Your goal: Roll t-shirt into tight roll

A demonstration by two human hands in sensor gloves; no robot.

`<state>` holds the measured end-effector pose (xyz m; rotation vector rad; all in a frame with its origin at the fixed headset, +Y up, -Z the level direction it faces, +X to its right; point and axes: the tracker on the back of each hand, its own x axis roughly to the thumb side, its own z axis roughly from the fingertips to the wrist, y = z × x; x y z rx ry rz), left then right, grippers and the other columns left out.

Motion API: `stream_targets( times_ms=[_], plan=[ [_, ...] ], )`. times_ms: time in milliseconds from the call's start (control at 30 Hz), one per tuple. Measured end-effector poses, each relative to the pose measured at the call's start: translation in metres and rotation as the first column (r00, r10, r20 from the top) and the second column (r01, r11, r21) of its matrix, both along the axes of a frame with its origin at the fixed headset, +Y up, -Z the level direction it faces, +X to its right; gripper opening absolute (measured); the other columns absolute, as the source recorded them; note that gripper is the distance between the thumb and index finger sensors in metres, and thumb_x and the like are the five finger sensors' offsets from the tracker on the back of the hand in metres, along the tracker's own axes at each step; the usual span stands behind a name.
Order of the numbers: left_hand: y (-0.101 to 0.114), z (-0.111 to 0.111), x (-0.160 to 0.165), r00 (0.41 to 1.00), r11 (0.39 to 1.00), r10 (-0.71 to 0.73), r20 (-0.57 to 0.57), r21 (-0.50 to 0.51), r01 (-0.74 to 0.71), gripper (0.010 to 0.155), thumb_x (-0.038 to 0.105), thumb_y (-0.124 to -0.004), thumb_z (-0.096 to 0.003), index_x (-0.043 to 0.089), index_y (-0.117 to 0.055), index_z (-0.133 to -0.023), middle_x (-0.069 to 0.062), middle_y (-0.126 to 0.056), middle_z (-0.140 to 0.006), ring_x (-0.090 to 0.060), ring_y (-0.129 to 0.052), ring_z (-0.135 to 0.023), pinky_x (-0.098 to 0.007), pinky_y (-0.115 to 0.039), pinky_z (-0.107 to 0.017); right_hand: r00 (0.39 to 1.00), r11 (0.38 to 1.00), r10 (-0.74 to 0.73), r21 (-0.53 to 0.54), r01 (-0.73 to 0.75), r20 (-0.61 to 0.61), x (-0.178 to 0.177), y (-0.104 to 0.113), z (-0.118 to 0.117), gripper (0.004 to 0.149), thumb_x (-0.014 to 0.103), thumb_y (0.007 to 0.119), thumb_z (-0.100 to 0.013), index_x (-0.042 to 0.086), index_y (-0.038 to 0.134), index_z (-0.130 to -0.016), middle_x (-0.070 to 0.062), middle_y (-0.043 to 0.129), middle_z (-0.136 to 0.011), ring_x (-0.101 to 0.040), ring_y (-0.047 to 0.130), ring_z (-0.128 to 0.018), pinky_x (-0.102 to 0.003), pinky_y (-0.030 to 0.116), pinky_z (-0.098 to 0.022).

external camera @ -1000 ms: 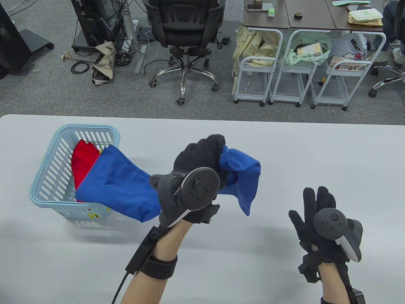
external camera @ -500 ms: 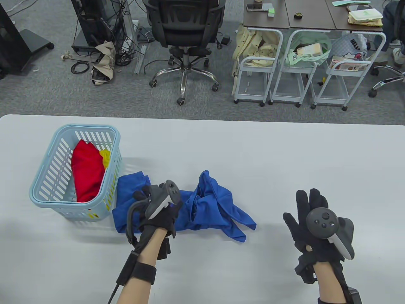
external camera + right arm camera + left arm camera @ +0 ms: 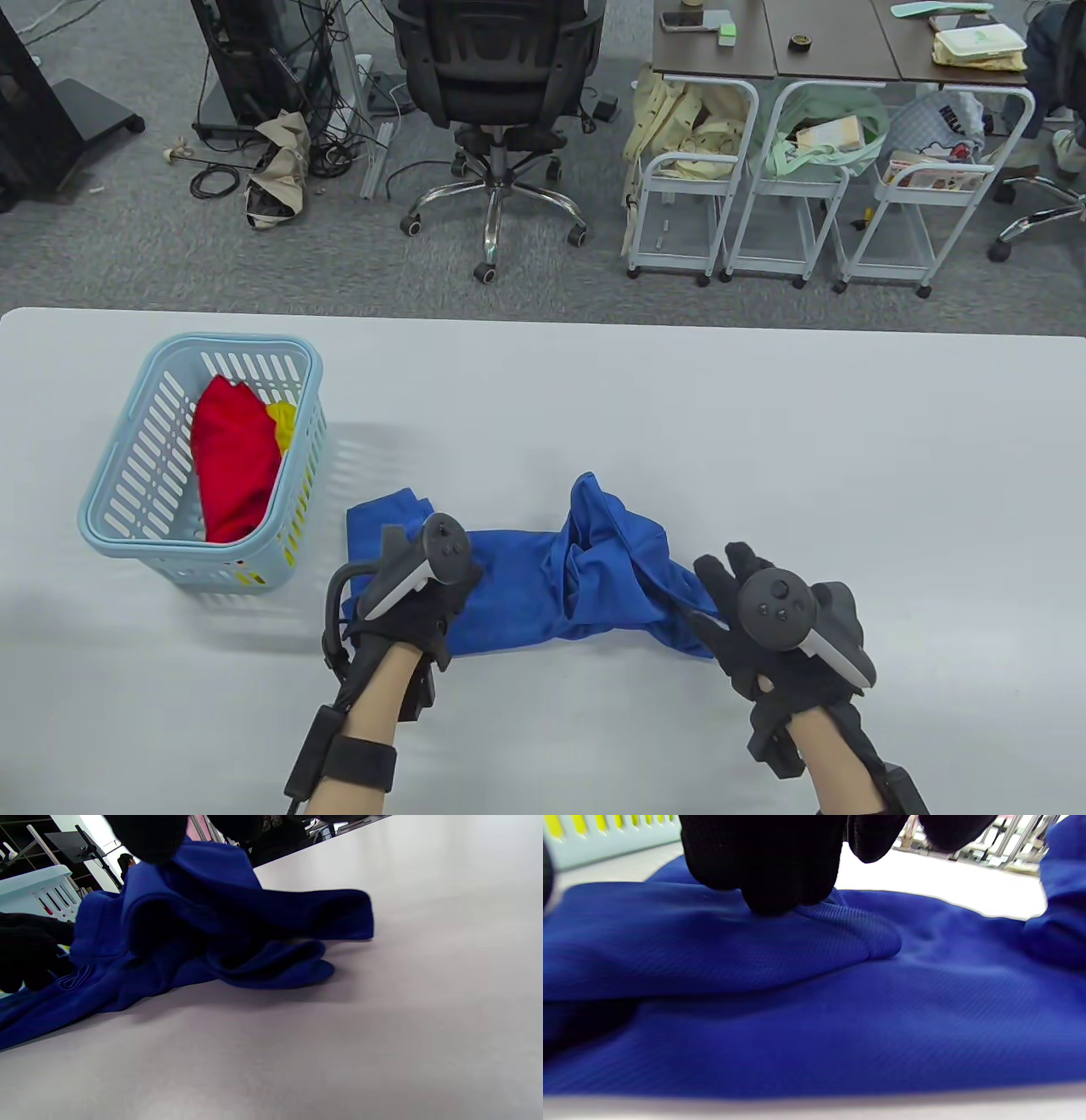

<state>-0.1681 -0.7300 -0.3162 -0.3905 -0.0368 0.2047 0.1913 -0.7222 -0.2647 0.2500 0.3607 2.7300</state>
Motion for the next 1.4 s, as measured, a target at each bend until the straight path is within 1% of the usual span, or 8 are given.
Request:
stream_targets(
  times_ms=[200,300,533,667,867,1000,1167,1400],
  plan=[
    [-0.024,0.001,0.017,0.972,0.984,-0.130,0.196,-0.097,0.151,0.062,0.055,-0.066,-0.0582,0.039,-0.050,-0.116,-0.009,-0.037,-0.128,-0.041,-0.041,-0.113,-0.062,-0.049,-0.078,0.977,0.977,0.213,0.017,-0.213,-0.003,-0.029,-0.005,-0.032,0.064,0.042,0.081,-0.050,0.023,0.059,-0.108,-0.016,0.060,-0.108,-0.036,0.075,-0.086,-0.050,0.064,-0.060],
    [-0.007,0.005,0.022,0.944,0.970,-0.238,0.229,0.011,0.241,0.051,0.052,-0.072,-0.0566,0.037,-0.071,-0.105,0.000,-0.071,-0.115,-0.032,-0.072,-0.102,-0.057,-0.059,-0.076,0.949,0.952,0.303,0.013,-0.305,0.081,-0.022,-0.019,-0.046,0.039,0.034,0.081,-0.050,0.023,0.081,-0.088,-0.007,0.087,-0.082,-0.024,0.092,-0.062,-0.045,0.074,-0.049],
    [0.015,0.009,0.016,0.970,0.973,-0.229,0.082,0.014,0.229,0.047,0.051,-0.067,-0.0590,0.030,-0.082,-0.098,0.000,-0.094,-0.094,-0.027,-0.093,-0.084,-0.056,-0.064,-0.073,0.879,0.979,0.130,0.078,-0.186,0.459,0.055,0.006,-0.046,0.046,0.036,0.069,-0.059,0.020,0.065,-0.101,-0.011,0.073,-0.096,-0.027,0.084,-0.075,-0.046,0.070,-0.056],
    [0.012,0.021,0.059,0.943,0.998,-0.041,0.331,0.058,0.023,0.060,0.053,-0.066,-0.0591,0.036,-0.056,-0.115,-0.006,-0.063,-0.122,-0.035,-0.070,-0.107,-0.060,-0.057,-0.077,0.864,0.972,0.146,0.092,-0.216,0.482,0.061,0.015,-0.038,0.059,0.041,0.065,-0.059,0.018,0.050,-0.111,-0.016,0.055,-0.109,-0.031,0.077,-0.084,-0.047,0.066,-0.060],
    [-0.033,0.034,0.103,0.852,0.983,-0.047,0.522,-0.128,0.132,0.064,0.053,-0.066,-0.0590,0.042,-0.041,-0.117,0.001,-0.022,-0.128,-0.036,-0.032,-0.116,-0.061,-0.040,-0.080,0.940,0.990,-0.092,0.127,0.052,0.329,0.063,0.025,-0.025,0.045,0.047,0.065,-0.057,0.019,0.081,-0.089,-0.010,0.084,-0.087,-0.026,0.093,-0.063,-0.045,0.075,-0.048],
    [-0.019,0.032,0.101,0.852,0.984,-0.152,0.502,-0.008,0.180,0.059,0.055,-0.065,-0.0589,0.038,-0.056,-0.115,-0.006,-0.050,-0.124,-0.031,-0.062,-0.109,-0.057,-0.057,-0.077,0.956,0.961,-0.277,0.025,0.276,0.092,0.038,0.021,-0.021,0.067,0.059,0.074,-0.049,0.014,0.075,-0.098,-0.017,0.075,-0.099,-0.037,0.086,-0.077,-0.051,0.070,-0.055],
    [-0.020,0.037,0.108,0.798,0.935,-0.342,0.496,0.098,0.340,0.064,0.058,-0.067,-0.0568,0.043,-0.047,-0.116,-0.009,-0.061,-0.115,-0.031,-0.073,-0.098,-0.057,-0.059,-0.076,0.977,0.977,0.209,0.044,-0.211,0.038,-0.013,0.001,-0.021,0.066,0.046,0.085,-0.046,0.023,0.065,-0.104,-0.016,0.051,-0.111,-0.040,0.064,-0.094,-0.052,0.059,-0.064],
    [-0.004,0.036,0.102,0.826,0.928,-0.363,0.432,0.086,0.362,0.049,0.053,-0.071,-0.0572,0.035,-0.076,-0.103,-0.007,-0.069,-0.114,-0.033,-0.079,-0.095,-0.049,-0.071,-0.068,0.780,0.932,0.303,0.001,-0.362,0.548,0.071,0.003,-0.045,0.038,0.033,0.077,-0.053,0.023,0.077,-0.089,-0.008,0.070,-0.097,-0.029,0.079,-0.081,-0.046,0.067,-0.058]
  ],
)
